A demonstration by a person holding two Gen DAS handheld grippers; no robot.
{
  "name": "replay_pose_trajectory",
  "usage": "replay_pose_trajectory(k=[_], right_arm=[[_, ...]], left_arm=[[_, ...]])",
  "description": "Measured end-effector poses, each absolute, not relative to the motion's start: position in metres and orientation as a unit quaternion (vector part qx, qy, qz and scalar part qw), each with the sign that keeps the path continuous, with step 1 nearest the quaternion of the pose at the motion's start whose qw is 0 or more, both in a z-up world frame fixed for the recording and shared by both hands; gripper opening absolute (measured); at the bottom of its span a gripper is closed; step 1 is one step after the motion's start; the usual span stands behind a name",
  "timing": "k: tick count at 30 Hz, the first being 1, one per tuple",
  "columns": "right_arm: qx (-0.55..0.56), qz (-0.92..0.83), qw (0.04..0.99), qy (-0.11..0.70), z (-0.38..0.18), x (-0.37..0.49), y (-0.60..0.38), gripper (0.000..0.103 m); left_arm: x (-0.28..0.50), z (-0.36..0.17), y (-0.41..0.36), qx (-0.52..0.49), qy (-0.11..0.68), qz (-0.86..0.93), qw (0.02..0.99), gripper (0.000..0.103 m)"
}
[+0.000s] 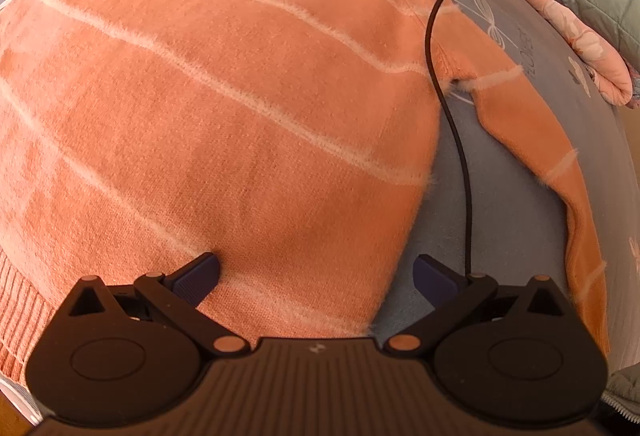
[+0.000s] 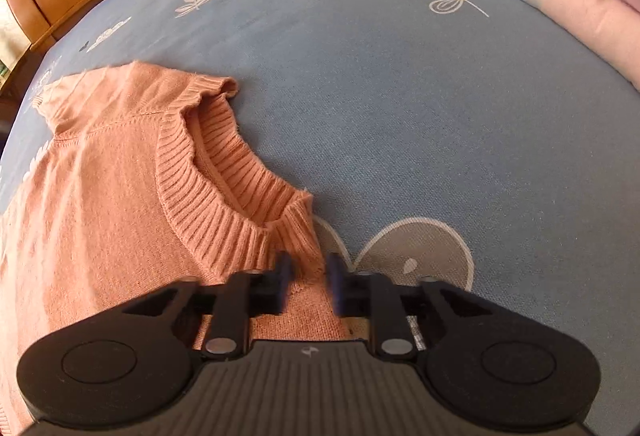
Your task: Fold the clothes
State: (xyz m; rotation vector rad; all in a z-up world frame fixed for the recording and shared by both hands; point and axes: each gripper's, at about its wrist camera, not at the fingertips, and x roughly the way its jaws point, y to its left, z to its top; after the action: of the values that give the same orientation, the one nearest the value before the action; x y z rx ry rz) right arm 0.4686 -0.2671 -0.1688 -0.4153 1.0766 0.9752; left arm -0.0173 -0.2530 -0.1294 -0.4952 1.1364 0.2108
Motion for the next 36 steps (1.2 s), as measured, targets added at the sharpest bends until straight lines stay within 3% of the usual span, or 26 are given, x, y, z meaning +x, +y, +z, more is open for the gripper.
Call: replay_pose_trajectory(k=[5, 9, 14, 16, 17, 21, 24, 28, 32, 34, 36], right_arm=[[-0.182, 0.4, 0.75, 0.493, -0.17, 0.463, -0.277, 0.009], [-0.168, 0.394, 0.758, 0.493, -0.164, 0.458, -0.284, 0.025], [-0.149, 0.436, 0.744, 0.484, -0.122, 0.427, -0.318, 0.029], [-0.146, 0.457, 0.73, 0.486, -0.108, 0.408, -0.343, 0.043], [-0.144, 0.468, 0.722, 0.489, -0.104, 0.397, -0.358, 0.045], [-0.154, 0.489, 0.684, 0.519, -0.119, 0.347, -0.403, 0.046], [-0.2, 0.479, 0.671, 0.53, -0.148, 0.311, -0.42, 0.046], [-0.229, 0.485, 0.688, 0.488, -0.152, 0.29, -0.445, 0.046], [-0.201, 0.488, 0.693, 0.491, -0.118, 0.286, -0.468, 0.048], [-0.177, 0.494, 0.695, 0.492, -0.097, 0.282, -0.491, 0.063], [-0.169, 0.493, 0.691, 0.501, -0.085, 0.276, -0.518, 0.063]], left_arm=[[-0.026, -0.127, -0.249, -0.235, 0.533, 0.099, 0.807, 0.102], [-0.021, -0.117, -0.246, -0.239, 0.532, 0.099, 0.806, 0.102], [0.008, -0.107, -0.247, -0.259, 0.529, 0.116, 0.8, 0.101], [0.004, -0.086, -0.242, -0.259, 0.501, 0.11, 0.819, 0.102], [0.004, -0.077, -0.239, -0.252, 0.486, 0.112, 0.829, 0.102], [0.029, -0.064, -0.226, -0.184, 0.492, 0.172, 0.833, 0.102], [0.102, -0.099, -0.24, -0.157, 0.521, 0.209, 0.813, 0.102], [0.093, -0.124, -0.238, -0.137, 0.554, 0.217, 0.792, 0.103], [0.063, -0.094, -0.229, -0.141, 0.569, 0.246, 0.772, 0.101], [0.051, -0.064, -0.239, -0.133, 0.54, 0.238, 0.796, 0.101], [0.068, -0.052, -0.272, -0.138, 0.527, 0.203, 0.814, 0.102]])
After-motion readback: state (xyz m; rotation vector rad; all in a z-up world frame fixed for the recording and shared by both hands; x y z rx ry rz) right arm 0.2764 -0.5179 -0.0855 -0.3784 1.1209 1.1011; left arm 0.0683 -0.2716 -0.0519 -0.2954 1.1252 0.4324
